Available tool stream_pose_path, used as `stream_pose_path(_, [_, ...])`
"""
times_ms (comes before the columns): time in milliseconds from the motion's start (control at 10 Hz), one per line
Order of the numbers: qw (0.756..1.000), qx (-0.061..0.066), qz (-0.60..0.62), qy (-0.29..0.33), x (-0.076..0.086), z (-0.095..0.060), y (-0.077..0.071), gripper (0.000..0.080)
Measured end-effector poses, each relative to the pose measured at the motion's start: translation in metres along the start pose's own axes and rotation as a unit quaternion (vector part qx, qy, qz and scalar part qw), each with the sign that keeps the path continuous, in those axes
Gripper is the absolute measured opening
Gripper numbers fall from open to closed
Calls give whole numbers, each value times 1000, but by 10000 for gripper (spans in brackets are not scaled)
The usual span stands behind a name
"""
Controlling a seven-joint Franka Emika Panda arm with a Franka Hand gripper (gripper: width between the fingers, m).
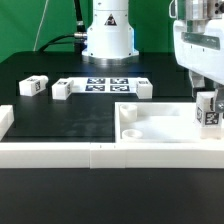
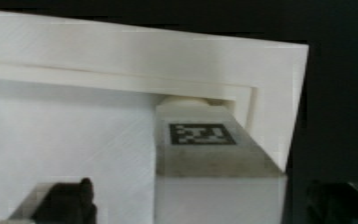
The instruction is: Assemble one leg
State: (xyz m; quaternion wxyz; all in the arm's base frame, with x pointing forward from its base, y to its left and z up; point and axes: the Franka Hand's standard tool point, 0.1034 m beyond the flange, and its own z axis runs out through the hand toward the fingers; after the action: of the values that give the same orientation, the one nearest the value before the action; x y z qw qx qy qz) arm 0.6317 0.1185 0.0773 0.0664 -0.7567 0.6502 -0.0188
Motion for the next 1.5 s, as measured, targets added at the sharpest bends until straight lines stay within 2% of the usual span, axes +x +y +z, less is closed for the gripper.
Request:
stream_pose_path(100, [1000,0,-21,0,0,-1,-1,638])
stream_pose_path(200, [997,-1,-78,-1,0,-1,-1,646])
stream_pose_path(300, [989,-14,-145,-1,-1,-1,0,646])
stream_pose_path(400, [980,-22,-197,-7,-3,-2,-2,646])
stream_pose_path(700, [937,-24,-349,-6,-4,-4,-6,649])
stream_pose_path(900, [885,-32,-464,2,-4,-4,-6,649])
stream_pose_path(1000, [872,-33,-489,0,-5,-2,-6,649])
stream_pose_path(1100, [838,-35,-544,0,-4,-2,-5,649])
stream_pose_path(1200, [812,-31,-583,3,0,-1,-6,649])
stream_pose_path(1300, [803,-33,-595,4,0,-1,-6,649])
stream_pose_path(1500, [736,-38,-675,5,4,-1,-6,649])
